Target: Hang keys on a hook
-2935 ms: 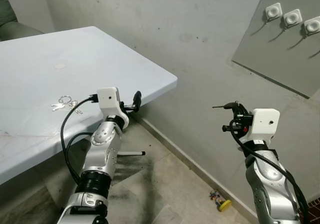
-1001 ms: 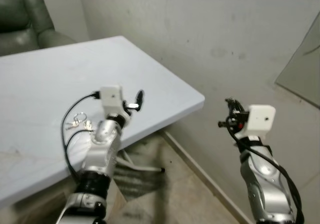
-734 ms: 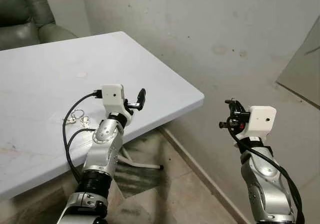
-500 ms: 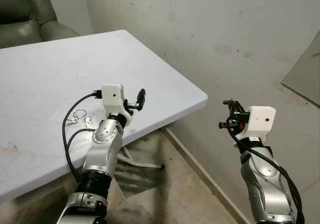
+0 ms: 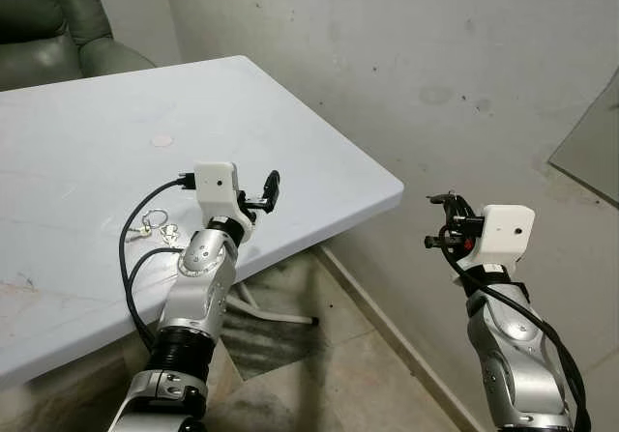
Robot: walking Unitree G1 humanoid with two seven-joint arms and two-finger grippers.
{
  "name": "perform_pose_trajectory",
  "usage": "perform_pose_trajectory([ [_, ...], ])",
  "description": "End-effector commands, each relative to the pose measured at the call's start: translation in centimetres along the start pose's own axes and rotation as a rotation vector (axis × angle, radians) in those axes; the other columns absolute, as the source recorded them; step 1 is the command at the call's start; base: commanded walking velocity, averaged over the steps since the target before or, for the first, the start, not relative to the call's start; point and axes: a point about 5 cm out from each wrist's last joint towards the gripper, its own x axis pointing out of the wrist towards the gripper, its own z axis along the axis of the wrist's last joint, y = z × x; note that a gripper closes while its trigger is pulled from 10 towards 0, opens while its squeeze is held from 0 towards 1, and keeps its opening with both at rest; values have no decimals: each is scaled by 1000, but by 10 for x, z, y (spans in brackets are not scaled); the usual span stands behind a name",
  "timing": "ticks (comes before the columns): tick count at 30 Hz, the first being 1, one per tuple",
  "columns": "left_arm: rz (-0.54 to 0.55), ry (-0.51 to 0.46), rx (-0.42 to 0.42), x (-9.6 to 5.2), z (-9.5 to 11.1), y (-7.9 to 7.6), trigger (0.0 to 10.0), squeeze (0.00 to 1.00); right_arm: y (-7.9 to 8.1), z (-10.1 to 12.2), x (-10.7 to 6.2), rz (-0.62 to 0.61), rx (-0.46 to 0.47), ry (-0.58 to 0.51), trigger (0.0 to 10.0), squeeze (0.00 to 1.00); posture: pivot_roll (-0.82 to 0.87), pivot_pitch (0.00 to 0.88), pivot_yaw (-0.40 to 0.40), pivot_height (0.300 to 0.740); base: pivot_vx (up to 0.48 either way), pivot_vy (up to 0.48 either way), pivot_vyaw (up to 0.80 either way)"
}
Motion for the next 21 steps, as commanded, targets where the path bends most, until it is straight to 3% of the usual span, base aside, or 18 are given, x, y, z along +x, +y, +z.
perform_pose_trajectory([
  [1,2,1,16,3,3,0,10000,0,-4,6,2,-18,-5,-19,10000,0,-46,0,-59,740,0,0,0],
  [21,-11,-15,22,3,4,-2,10000,0,-2,6,4,-19,1,-20,10000,0,-44,0,-57,740,0,0,0],
])
